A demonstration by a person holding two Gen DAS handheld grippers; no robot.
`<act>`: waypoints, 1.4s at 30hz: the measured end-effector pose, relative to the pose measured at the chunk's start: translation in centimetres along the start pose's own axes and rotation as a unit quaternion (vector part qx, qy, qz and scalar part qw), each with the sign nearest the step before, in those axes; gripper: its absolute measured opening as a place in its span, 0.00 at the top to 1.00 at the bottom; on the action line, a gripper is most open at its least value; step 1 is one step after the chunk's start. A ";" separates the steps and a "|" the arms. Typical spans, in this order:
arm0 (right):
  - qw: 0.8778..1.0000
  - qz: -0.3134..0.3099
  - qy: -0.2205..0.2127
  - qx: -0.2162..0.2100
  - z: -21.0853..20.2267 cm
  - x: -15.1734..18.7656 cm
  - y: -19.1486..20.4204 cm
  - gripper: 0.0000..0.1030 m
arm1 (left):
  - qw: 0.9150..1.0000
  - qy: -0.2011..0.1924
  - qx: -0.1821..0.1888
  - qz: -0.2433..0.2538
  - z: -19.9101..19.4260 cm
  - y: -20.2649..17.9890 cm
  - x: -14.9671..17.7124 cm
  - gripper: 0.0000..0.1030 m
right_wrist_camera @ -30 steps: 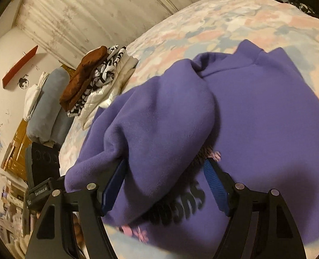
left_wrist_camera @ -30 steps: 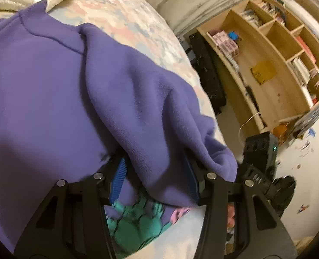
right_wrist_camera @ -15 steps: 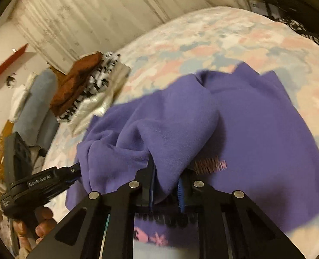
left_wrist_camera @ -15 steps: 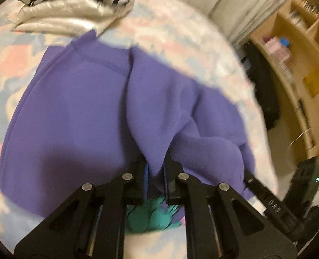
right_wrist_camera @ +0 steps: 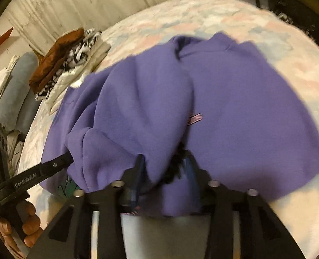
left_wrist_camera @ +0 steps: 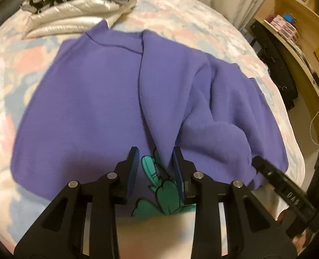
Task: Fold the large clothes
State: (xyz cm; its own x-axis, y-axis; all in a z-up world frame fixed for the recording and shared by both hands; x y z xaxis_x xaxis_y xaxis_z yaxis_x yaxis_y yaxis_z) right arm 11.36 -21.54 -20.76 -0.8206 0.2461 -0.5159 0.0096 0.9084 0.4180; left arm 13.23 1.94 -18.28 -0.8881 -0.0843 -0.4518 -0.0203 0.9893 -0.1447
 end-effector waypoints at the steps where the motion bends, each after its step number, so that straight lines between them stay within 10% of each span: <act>1: 1.000 -0.009 -0.011 0.005 -1.2 -0.1 -0.2 0.53 | 1.000 -0.010 -0.003 0.005 -0.8 0.2 0.1 0.72; 5: 0.997 -0.053 -0.058 0.021 -4.6 -0.6 0.5 0.53 | 0.997 -0.069 -0.030 0.028 -4.2 0.5 -0.5 0.72; 10: 0.991 -0.111 -0.079 -0.005 -6.4 -1.5 3.3 0.59 | 0.993 -0.107 0.029 0.047 -6.4 -2.3 -2.2 0.72; 22: 0.988 -0.155 -0.021 0.003 5.8 -6.6 6.2 0.74 | 0.996 -0.055 -0.020 0.066 3.3 -4.8 -5.3 0.81; 26: 0.993 -0.117 -0.020 0.015 6.9 -6.6 2.6 1.00 | 0.997 -0.052 0.005 0.054 4.2 -4.0 -5.0 0.81; 42: 0.997 -0.055 -0.020 -0.051 0.8 -5.3 2.2 0.92 | 0.997 -0.065 0.026 0.032 0.3 -2.9 -4.6 0.81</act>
State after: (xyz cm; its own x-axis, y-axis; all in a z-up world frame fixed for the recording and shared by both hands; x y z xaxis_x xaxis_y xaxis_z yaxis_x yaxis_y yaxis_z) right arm 16.15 -20.58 -17.67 -0.7898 0.1625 -0.5915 -0.1382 0.8924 0.4296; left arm 17.55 -0.56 -16.04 -0.8196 -0.0387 -0.5716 0.0615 0.9860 -0.1550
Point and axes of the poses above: each gripper's, at about its wrist camera, not at the fingertips, and z roughly the way its jaws point, y to its left, x to its underside, the point moved 9 cm from there along z, roughly the way its jaws point, and after that the axes turned 10 degrees about -x, right-handed, at the moved point
